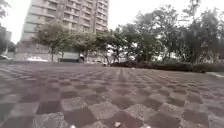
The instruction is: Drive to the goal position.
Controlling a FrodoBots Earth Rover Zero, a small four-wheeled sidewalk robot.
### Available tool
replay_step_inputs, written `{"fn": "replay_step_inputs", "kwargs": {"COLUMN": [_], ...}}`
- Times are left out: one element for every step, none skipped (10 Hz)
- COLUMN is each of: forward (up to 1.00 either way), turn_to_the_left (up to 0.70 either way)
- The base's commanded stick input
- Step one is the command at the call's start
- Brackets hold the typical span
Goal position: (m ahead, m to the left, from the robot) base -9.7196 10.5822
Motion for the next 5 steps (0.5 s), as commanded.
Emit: {"fn": "replay_step_inputs", "kwargs": {"forward": [0.85,0.85,0.85,0.85,0.85], "turn_to_the_left": [0.34,0.34,0.34,0.34,0.34]}}
